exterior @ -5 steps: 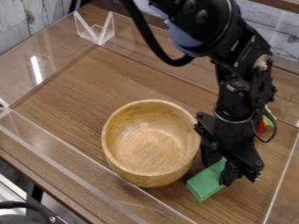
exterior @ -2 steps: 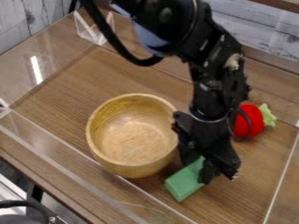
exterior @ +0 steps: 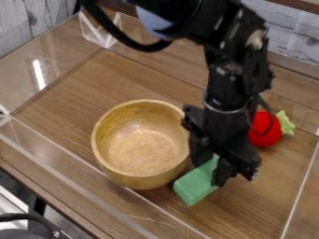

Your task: Put the green stick in the brown bowl

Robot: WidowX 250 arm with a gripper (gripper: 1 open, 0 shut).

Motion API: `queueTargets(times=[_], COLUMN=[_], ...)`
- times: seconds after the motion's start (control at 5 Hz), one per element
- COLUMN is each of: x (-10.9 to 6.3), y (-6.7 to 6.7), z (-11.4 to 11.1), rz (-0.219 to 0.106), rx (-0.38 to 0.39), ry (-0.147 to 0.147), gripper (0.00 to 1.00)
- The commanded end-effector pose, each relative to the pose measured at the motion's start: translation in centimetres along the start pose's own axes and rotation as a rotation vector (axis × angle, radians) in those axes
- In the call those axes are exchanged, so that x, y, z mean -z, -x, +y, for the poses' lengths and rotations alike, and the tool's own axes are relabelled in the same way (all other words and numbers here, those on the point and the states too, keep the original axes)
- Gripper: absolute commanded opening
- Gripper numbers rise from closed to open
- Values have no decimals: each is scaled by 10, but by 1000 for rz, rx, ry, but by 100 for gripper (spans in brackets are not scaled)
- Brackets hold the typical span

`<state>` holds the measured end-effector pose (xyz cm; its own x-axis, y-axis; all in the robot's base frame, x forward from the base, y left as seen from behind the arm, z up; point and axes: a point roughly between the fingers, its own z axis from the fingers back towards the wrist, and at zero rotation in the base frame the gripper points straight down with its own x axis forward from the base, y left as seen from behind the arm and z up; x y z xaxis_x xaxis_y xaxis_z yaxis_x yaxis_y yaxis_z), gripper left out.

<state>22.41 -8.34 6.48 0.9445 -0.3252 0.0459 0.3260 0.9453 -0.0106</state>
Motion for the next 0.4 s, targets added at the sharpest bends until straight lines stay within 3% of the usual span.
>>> queueTargets(times=[0.0,0.2], x=[-20,-18], y=[-10,-12], z=[-3,-7], rz=[-56,-54], rx=[-3,-38], ry=[-3,-3], gripper=[0,0])
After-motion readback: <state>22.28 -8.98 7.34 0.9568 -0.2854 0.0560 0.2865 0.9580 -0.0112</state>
